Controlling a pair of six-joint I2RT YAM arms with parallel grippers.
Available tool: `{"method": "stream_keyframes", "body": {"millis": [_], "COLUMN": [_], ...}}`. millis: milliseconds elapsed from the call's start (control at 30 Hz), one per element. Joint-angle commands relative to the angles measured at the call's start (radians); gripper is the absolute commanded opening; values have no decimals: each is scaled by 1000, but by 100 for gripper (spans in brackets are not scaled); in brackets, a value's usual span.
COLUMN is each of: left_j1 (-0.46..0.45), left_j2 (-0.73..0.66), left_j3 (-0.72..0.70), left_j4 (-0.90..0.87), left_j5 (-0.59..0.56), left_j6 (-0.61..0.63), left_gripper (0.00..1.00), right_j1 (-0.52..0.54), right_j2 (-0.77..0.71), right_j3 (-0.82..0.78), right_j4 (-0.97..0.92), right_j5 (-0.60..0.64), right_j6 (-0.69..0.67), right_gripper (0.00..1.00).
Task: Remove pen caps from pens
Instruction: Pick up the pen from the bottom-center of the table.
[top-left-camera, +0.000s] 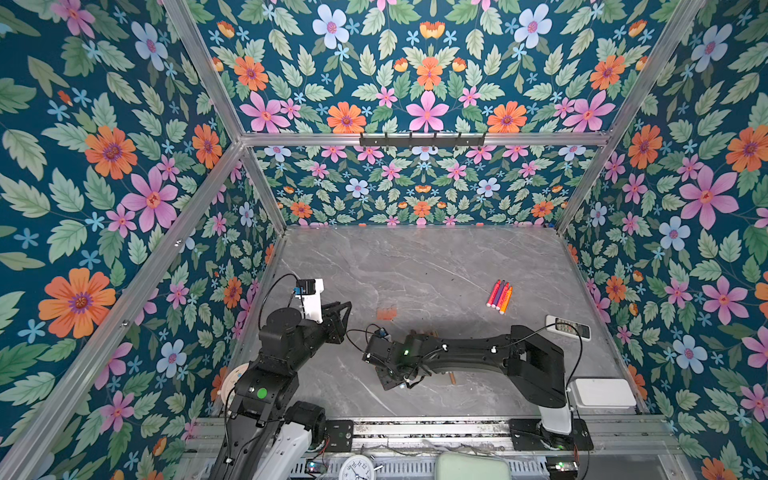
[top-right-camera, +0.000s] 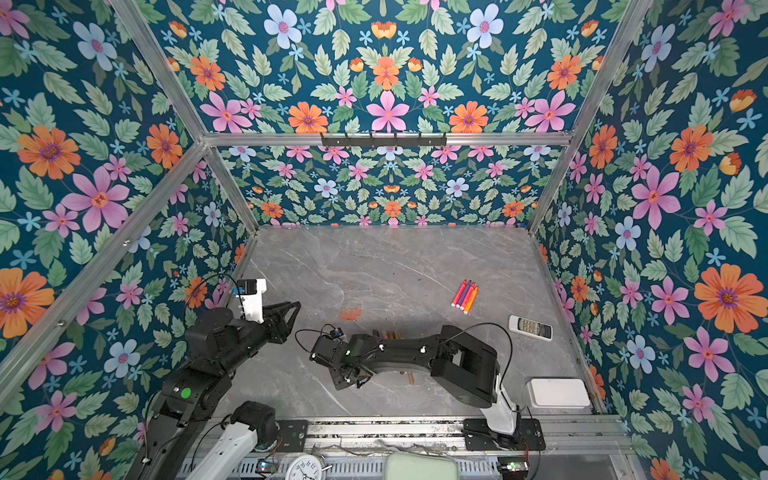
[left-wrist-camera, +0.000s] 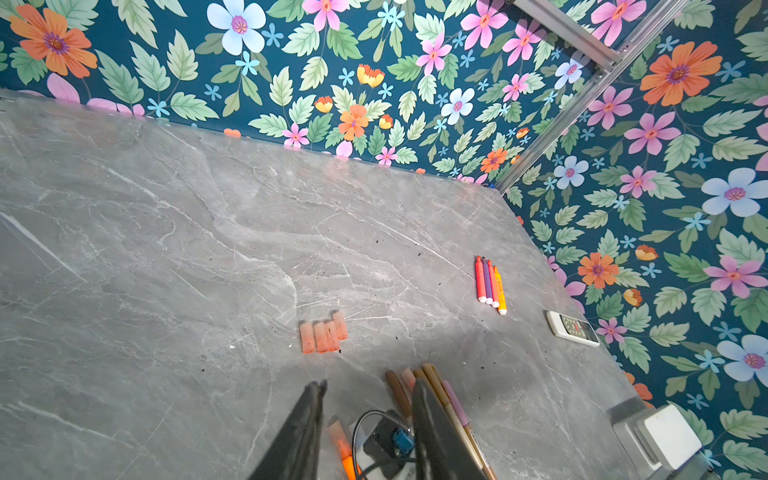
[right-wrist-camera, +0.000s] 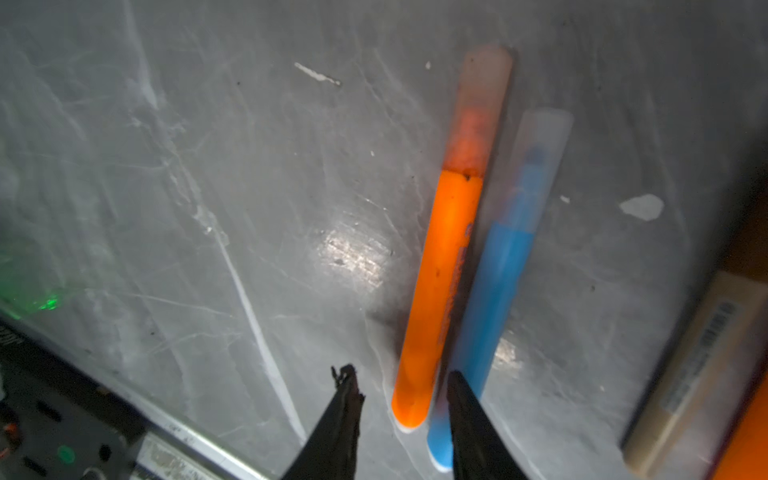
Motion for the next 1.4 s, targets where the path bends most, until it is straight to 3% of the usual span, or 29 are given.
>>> {"method": "stream_keyframes", "body": {"millis": [0,267,567,700,767,900,1133,1367], "left_j1": [2,0,1,1,1,1,1,0], "left_j2": [-1,-6,-13,-21,-14,15,54,157], "left_j3": [2,1,2,-2,0,12,1,-148], "left_j4": [22,24,22,27,25,4,12,286], "left_j5": [1,9,7,-2,-7,-22,25,294], "left_j6": [0,0,0,-2,-1,-1,-47,-248], "left_gripper": [38,38,38,38,40,52,51,48], "right_j1": [3,10,38,39,38,39,38,-40], "right_j2": [22,64,79,57,19,-84,-266,-546], "right_j3": [21,34,13,-6,-35,-108,-179,-418], "right_j4": [-54,-66,-70,-42,-2,118,175,422], "right_j5": [26,34,85,83,82,59,27,-194], "right_j6": [19,37,82,84,77,29,-71,-87], "right_gripper": [36,34,20,5,0,0,0,0]}}
